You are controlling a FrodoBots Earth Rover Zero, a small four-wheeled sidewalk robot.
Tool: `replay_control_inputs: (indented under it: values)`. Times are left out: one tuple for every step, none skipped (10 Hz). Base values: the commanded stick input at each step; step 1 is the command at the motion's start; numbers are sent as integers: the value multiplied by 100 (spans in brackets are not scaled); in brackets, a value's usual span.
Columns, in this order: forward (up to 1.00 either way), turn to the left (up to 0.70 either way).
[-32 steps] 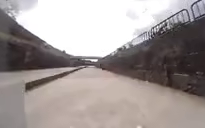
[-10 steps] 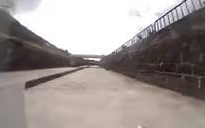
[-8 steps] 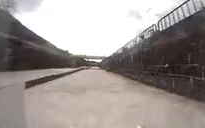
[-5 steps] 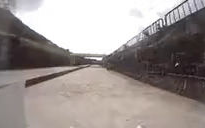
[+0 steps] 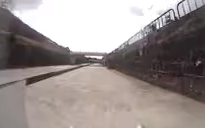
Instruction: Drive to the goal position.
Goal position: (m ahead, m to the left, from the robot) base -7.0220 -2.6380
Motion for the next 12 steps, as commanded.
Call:
replay_control_inputs:
  values:
    - [100,0]
    - [100,0]
    - [100,0]
    - [100,0]
    - [100,0]
    - [100,0]
    - [100,0]
    - [100,0]
    - [100,0]
    - [100,0]
    - [100,0]
    - [100,0]
